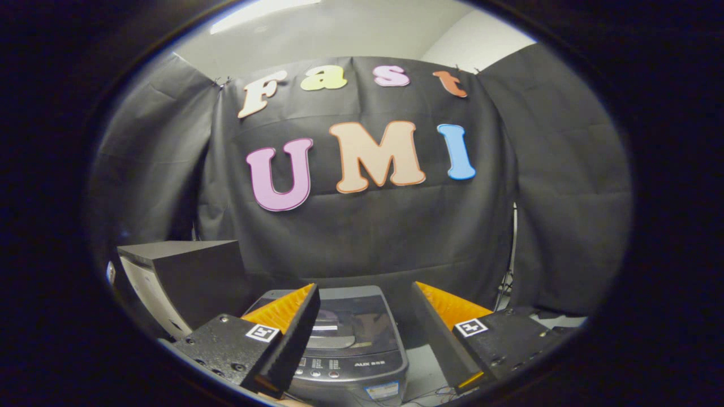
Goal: Put the clothes into the washing machine and then close the washing machine lid.
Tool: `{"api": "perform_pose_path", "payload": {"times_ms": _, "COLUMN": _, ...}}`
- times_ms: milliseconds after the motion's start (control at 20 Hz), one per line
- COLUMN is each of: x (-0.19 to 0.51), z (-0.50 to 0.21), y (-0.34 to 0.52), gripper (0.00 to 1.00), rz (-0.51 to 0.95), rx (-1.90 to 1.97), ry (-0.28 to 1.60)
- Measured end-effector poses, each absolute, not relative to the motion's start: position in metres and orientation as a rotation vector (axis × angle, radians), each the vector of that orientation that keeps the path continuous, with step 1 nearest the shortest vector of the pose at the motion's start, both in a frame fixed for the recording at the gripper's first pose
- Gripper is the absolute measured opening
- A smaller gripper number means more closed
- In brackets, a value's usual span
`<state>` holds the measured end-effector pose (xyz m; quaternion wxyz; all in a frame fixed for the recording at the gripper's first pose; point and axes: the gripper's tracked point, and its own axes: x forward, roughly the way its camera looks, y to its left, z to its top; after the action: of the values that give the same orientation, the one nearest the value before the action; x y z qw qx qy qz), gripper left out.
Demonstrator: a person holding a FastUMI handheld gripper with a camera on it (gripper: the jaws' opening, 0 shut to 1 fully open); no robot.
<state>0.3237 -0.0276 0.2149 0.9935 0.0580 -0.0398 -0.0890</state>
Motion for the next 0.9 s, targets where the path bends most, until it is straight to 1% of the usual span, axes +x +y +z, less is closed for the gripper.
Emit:
{"api": "perform_pose_path", "payload": {"times_ms": 250, "x": 0.284, "z": 0.179, "y": -0.035, "gripper": 0.97, "rz": -0.177, "rx": 0.126, "ry": -0.116}}
{"api": "perform_pose_path", "payload": {"times_ms": 450, "x": 0.258, "z": 0.140, "y": -0.029, "gripper": 0.97, "rz": -0.164, "rx": 0.102, "ry": -0.091}}
{"api": "perform_pose_path", "payload": {"times_ms": 900, "x": 0.218, "z": 0.085, "y": 0.017, "gripper": 0.97, "rz": -0.025, "rx": 0.155, "ry": -0.019}}
